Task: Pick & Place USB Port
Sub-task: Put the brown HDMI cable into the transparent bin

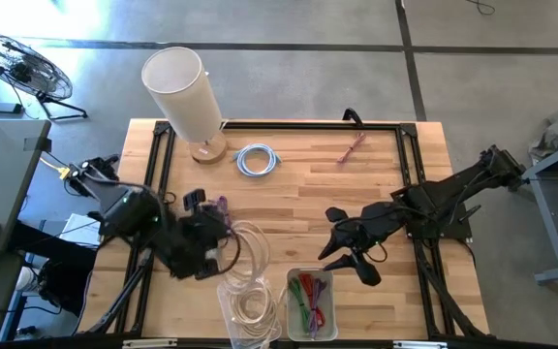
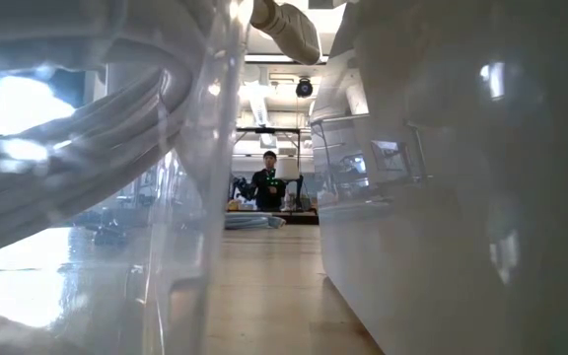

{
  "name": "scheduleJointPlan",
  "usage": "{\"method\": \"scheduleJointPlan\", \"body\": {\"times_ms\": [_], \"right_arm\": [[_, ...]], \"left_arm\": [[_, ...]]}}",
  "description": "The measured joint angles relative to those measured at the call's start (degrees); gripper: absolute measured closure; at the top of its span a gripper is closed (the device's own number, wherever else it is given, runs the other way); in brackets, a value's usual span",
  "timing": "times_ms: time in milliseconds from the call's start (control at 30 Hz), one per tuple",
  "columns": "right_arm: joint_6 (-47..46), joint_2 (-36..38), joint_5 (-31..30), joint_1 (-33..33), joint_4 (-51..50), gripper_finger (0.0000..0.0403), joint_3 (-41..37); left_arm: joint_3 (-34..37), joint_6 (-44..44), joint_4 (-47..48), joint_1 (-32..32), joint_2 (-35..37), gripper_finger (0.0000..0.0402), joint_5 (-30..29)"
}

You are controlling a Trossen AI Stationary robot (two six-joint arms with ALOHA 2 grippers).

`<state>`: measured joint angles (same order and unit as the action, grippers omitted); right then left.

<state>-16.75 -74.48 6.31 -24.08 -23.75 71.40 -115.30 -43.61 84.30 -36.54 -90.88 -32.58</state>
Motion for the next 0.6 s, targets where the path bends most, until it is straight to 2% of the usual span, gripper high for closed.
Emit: {"method": "scheduleJointPlan", "body": {"times_ms": [267, 600], "right_arm": [[1.20, 3.41, -1.33, -0.08, -2.11, 0.0281, 0.00], [2.71, 6.75, -3.13, -0.08, -7.07, 0.0281, 0.00]], "left_arm": [[1.62, -9.81, -4.80, -5.54, -3.33, 0.0394, -9.32], [1.76, -20.69, -4.71, -7.43, -11.44, 0.0394, -10.16]]}}
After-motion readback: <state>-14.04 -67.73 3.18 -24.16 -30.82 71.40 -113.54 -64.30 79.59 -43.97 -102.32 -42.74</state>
